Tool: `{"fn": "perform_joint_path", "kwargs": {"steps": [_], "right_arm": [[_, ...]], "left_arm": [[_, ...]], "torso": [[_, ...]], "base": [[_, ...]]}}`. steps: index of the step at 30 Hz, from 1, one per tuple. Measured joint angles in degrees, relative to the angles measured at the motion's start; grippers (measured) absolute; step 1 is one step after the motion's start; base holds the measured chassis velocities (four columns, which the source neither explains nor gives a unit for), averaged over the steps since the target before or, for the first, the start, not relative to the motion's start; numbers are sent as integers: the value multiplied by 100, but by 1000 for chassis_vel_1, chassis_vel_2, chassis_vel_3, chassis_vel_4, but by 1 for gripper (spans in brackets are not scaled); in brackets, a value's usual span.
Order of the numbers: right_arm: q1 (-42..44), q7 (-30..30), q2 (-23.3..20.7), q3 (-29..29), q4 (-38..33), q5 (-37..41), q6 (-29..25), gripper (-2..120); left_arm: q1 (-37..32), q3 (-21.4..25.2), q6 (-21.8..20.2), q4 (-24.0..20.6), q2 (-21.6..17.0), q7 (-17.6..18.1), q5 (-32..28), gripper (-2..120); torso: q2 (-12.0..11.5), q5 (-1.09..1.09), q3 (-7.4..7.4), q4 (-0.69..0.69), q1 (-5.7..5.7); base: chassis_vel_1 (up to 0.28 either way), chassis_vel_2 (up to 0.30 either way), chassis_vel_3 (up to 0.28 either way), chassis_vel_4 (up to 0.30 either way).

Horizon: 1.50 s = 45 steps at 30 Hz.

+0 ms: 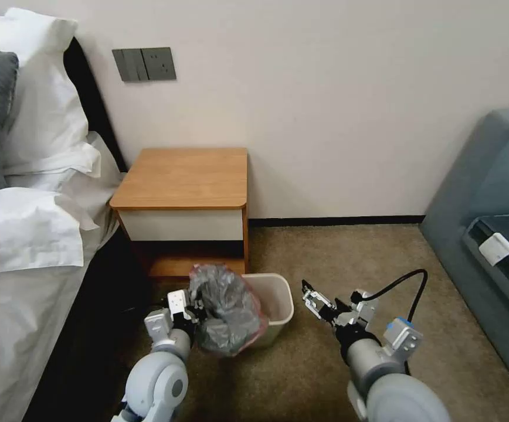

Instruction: Pick up the garbage bag from the table and place it over the trash can.

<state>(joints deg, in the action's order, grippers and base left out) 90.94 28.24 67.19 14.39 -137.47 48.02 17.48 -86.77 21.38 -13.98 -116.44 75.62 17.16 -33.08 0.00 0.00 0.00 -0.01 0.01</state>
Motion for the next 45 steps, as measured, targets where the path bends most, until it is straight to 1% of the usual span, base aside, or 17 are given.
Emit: {"fn": "perform_joint_path", "kwargs": {"steps": [1,2,3,4,5,6,8,9,12,17,20,27,31,39,41,44,45], "right_arm": [[-142,-236,-338,1,-172,108,6,100],[-231,-357,-506,-16,-242,181,44,100],[-396,-594,-768,-65,-302,304,170,100],[-514,-740,-911,-124,-309,382,255,100],[-514,-740,-911,-124,-309,382,255,100],[-699,-932,-1097,-256,-303,465,357,100],[-969,-1138,-1268,-545,-251,510,517,100],[-969,-1138,-1268,-545,-251,510,517,100],[-1288,-1187,-1179,-1151,-138,515,856,100],[-1518,-782,-836,-1638,86,589,970,100],[-1896,165,-367,-2148,568,720,1042,100],[-1949,738,-277,-2263,736,734,1156,100],[-1983,818,-198,-2255,859,842,1080,100],[-2160,1077,-43,-2114,907,1803,944,100],[-2193,1110,-44,-2119,888,1859,960,100],[-2284,1334,-62,-2168,833,2097,996,100],[-2340,1606,-81,-2199,788,2391,1003,100]], "left_arm": [[-170,161,532,-6,11,-504,150,7],[-243,251,795,4,24,-763,258,7],[-362,391,1265,75,55,-1146,447,7],[-417,455,1505,121,71,-1285,540,7],[-417,455,1505,121,71,-1285,540,7],[-491,534,1818,172,99,-1424,637,7],[-618,621,2146,195,155,-1544,727,7],[-618,621,2146,195,155,-1544,727,7],[-833,698,2552,144,259,-1721,901,7],[-953,689,2691,60,312,-1806,973,7],[-1056,655,2795,-47,345,-1880,1044,7],[-1146,597,2894,-133,373,-1911,1117,7],[-1164,588,2943,-159,374,-1938,1119,7],[-1140,606,3006,-173,366,-2003,1117,7],[-1131,605,3017,-173,364,-2011,1129,7],[-1100,609,3048,-171,357,-2022,1168,7],[-1063,630,3062,-165,349,-2029,1189,7]], "torso": [[0,0,0,0,0],[0,1,0,1,0],[0,0,0,1,0],[0,0,0,0,0],[0,0,0,0,0],[0,0,0,2,0],[0,1,0,4,0],[0,1,0,4,0],[0,0,0,1,0],[0,-1,0,0,0],[0,0,0,1,0],[0,-1,0,0,0],[0,0,0,0,0],[0,0,0,1,-1],[0,-1,0,0,-1],[0,0,0,0,-1],[0,0,0,1,-1]], "base": [[0,0,0,0],[0,0,0,0],[0,0,0,0],[0,0,0,0],[0,0,0,0],[0,0,0,0],[0,0,0,0],[0,0,0,0],[0,0,0,0],[0,0,0,0],[0,0,0,0],[0,0,0,0],[0,0,0,0],[0,0,0,0],[0,0,0,0],[0,0,0,0],[0,0,0,0]]}}
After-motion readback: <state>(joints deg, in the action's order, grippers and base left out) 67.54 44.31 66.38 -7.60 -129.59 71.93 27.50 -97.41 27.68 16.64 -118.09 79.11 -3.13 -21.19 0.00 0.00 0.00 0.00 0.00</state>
